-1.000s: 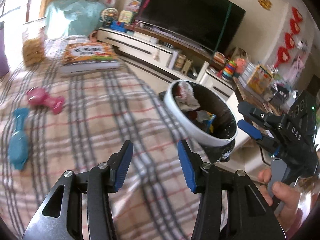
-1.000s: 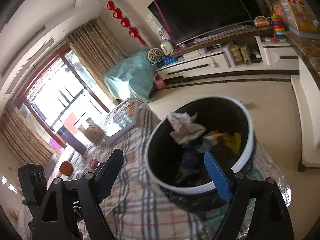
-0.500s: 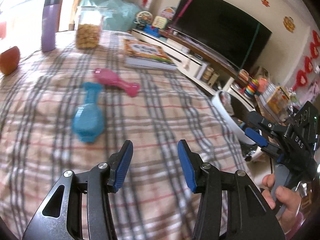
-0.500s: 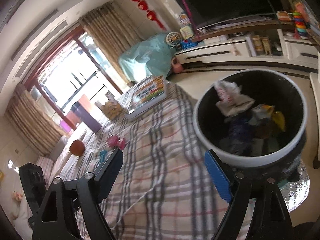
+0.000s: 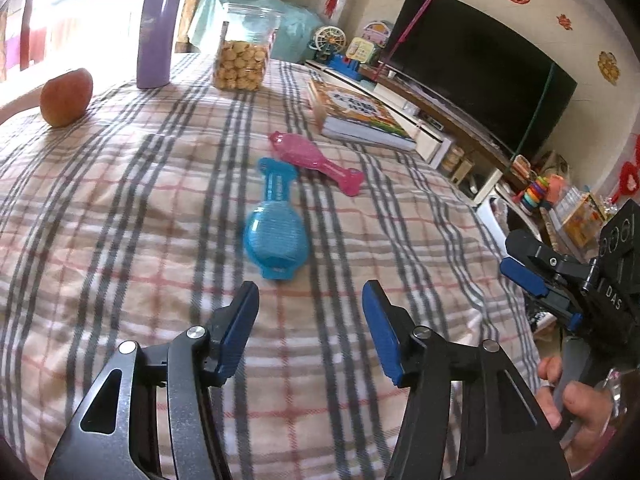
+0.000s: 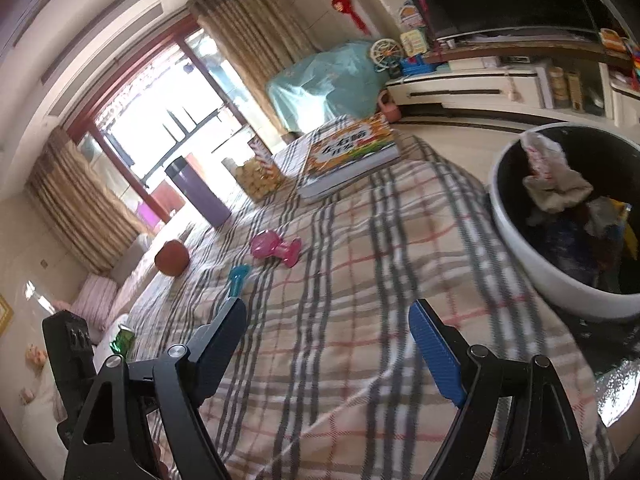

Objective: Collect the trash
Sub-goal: 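Move both open tools back toward the hairbrushes on the bed, then grasp the blue hairbrush with left tool while right tool grasps pink hairbrush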

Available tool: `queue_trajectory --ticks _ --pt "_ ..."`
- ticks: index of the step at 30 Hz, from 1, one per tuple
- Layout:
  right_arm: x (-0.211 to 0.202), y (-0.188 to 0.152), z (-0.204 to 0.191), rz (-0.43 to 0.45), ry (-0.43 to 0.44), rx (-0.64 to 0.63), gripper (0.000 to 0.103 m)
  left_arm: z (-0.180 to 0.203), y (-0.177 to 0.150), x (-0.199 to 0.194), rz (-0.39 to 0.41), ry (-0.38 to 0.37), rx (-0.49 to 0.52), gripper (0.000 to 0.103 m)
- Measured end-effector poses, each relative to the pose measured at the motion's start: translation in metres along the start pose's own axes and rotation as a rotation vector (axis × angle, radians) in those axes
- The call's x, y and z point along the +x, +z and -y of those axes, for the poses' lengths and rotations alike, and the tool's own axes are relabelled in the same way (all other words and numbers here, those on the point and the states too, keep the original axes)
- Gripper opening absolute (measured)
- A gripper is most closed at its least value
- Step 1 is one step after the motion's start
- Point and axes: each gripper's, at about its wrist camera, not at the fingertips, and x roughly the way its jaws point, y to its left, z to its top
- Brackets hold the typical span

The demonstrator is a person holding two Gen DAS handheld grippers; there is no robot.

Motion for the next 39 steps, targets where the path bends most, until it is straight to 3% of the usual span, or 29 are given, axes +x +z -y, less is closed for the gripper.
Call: queue_trajectory --ticks 3,17,19,24,31,33,35,39 --pt "0.011 0.001 -0.004 -0.027 -0.001 -0.029 0.085 -0.005 0.002 0.006 -0.008 0.022 -0.001 0.059" --pt "0.07 0.02 -0.022 -0.116 -0.033 -0.229 0.084 -0.008 0.029 0.054 -0.063 0.11 0.075 0.058" --pt "0.084 0.024 -0.026 -0.136 -0.029 -0.264 0.082 -0.009 0.03 0.055 -0.055 0.119 0.084 0.046" --pt "0.116 0.033 -0.043 -0.192 -0.016 -0.357 0.067 -0.025 0.03 0.051 -0.029 0.083 0.028 0.044" --pt "0.168 0.041 -0.067 -0.27 -0.03 -0.477 0.062 -0.029 0.03 0.05 -0.023 0.054 0.004 0.044" --pt "0.178 0.039 -0.071 -0.295 -0.061 -0.512 0.049 -0.028 0.03 0.05 -0.024 0.054 0.007 0.044" --pt "0.176 0.038 -0.072 -0.291 -0.073 -0.522 0.038 -0.028 0.03 0.05 -0.023 0.051 0.005 0.044" --pt "0.159 0.037 -0.059 -0.28 -0.059 -0.465 0.034 -0.029 0.03 0.05 -0.022 0.049 0.004 0.044"
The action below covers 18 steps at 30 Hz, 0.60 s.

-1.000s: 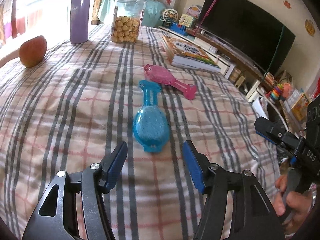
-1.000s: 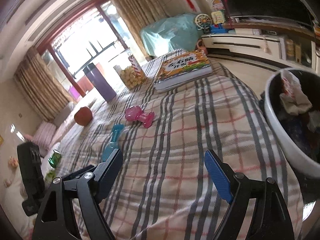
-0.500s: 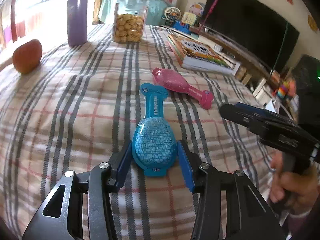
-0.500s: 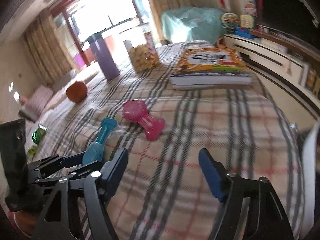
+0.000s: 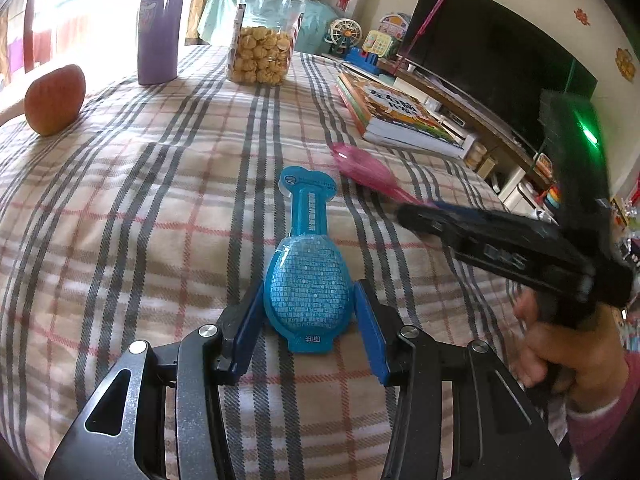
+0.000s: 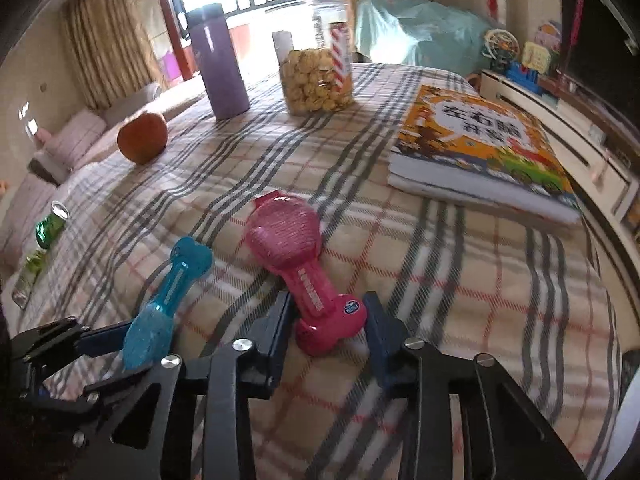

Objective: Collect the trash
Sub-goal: 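Grasp the blue hairbrush with left tool while right tool grasps pink hairbrush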

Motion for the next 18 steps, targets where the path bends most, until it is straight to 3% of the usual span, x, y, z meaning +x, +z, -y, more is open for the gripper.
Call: queue_trajectory --ticks 6,13,18 --pt "-0.047 -0.048 0.023 0.047 0.023 0.155 0.034 0.001 -0.001 -0.001 -0.001 0.008 0.009 0.044" --pt "-0.093 -0.108 0.035 0.111 -0.026 0.288 0.034 0.015 -0.021 -0.014 -0.021 0.003 0.055 0.044" --pt "-0.103 -0.113 0.037 0.104 -0.015 0.303 0.037 0.022 -0.032 -0.024 -0.023 -0.009 0.064 0.045"
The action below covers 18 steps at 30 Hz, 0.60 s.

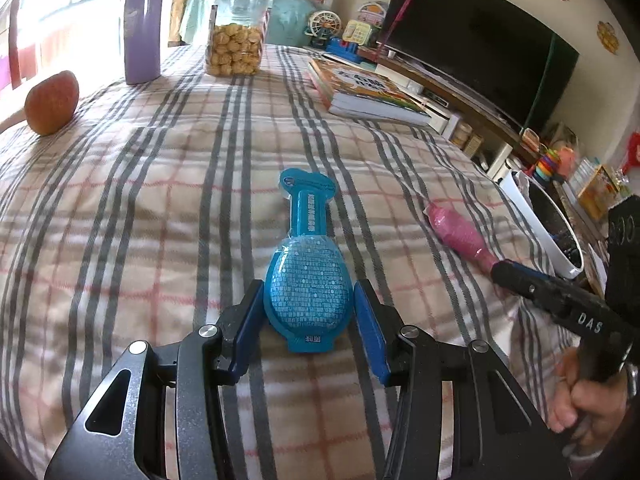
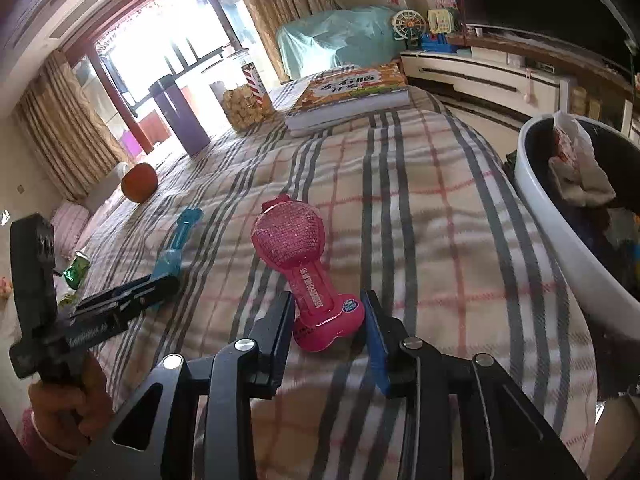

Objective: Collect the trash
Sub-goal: 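Grasp the blue hairbrush with left tool while right tool grasps pink hairbrush, then carry both hairbrushes over the bin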

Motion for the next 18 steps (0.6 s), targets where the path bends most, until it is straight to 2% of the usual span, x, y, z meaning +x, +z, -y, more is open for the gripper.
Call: queue_trajectory --ticks 1,3,5,6,12,14,17,18 --pt "0.0 0.002 0.0 -0.002 0.002 -0.001 0.039 -0.001 0.0 -0.001 0.0 0.004 -0.009 0.045" --pt "-0.002 0.007 -0.002 0.005 -0.006 -0.016 0.053 -0.004 0.002 -0.001 0.0 -0.003 -0.027 0.047" --pt "-0.002 0.014 -0.009 0.009 -0.006 -0.06 0.062 -0.005 0.004 -0.001 0.003 -0.001 -0.029 0.053" --pt "0.001 0.017 -0.014 0.009 -0.003 -0.083 0.062 -0.004 0.005 -0.001 0.006 0.003 -0.022 0.054" --pt "0.031 0.03 -0.035 -0.055 -0.045 -0.231 0.06 0.003 0.01 0.011 -0.017 0.016 0.016 0.054" --pt "0.044 0.028 -0.035 -0.09 -0.059 -0.251 0.058 0.007 0.01 0.012 -0.015 0.014 0.033 0.046" --pt "0.044 0.024 -0.035 -0.07 -0.091 -0.243 0.044 0.008 0.009 0.011 -0.012 0.013 0.042 0.044" --pt "0.04 0.024 -0.031 -0.061 -0.083 -0.209 0.044 0.009 0.009 0.011 -0.011 0.016 0.046 0.044"
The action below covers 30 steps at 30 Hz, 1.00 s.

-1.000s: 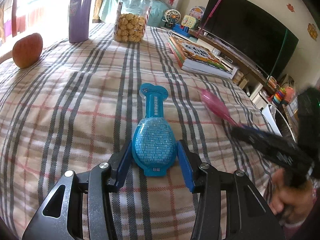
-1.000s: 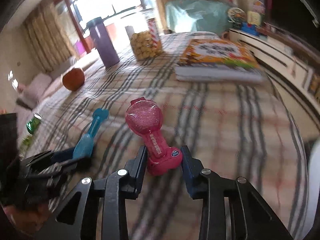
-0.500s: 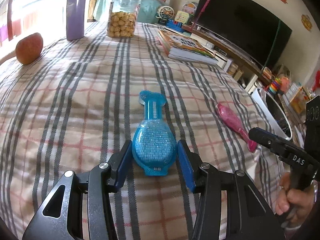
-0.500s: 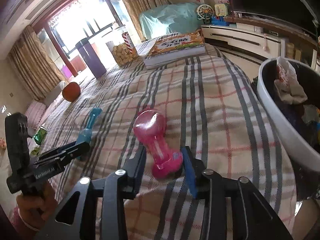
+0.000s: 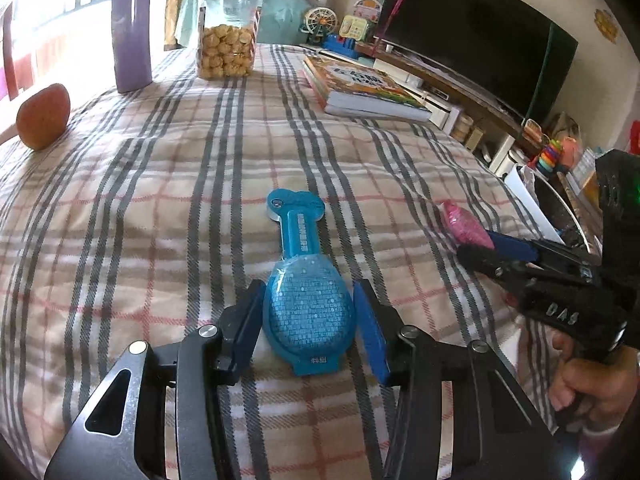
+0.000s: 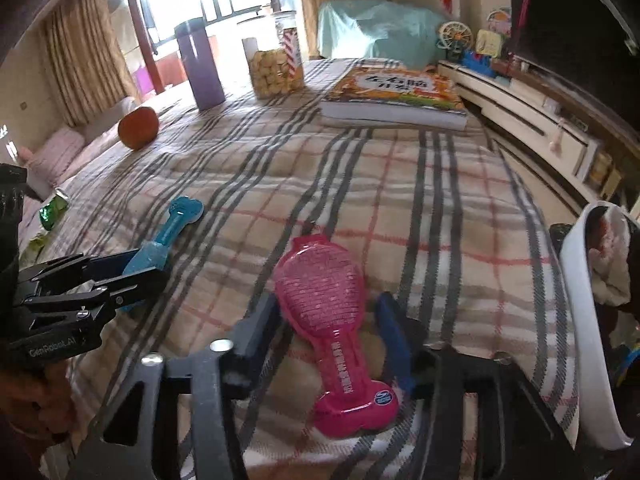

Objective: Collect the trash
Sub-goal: 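Carry both hairbrushes over the bin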

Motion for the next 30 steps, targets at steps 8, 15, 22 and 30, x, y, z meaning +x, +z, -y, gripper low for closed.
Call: queue_trajectory --ticks 8,15,22,30 --pt "-0.036 -0.015 0.026 0.067 0.052 0.164 0.044 0.023 -0.005 -0.01 0.014 -0.054 0.023 0.044" --pt "-0.065 -0.027 0.043 0.112 0.055 0.225 0.043 0.058 -0.007 -0.022 0.029 -0.115 0.071 0.044" --pt "-0.087 -0.04 0.06 0.149 0.045 0.282 0.043 0.091 -0.007 -0.03 0.035 -0.151 0.129 0.044" --pt "-0.112 -0.052 0.08 0.192 0.028 0.327 0.044 0.12 -0.004 -0.03 0.037 -0.173 0.184 0.044"
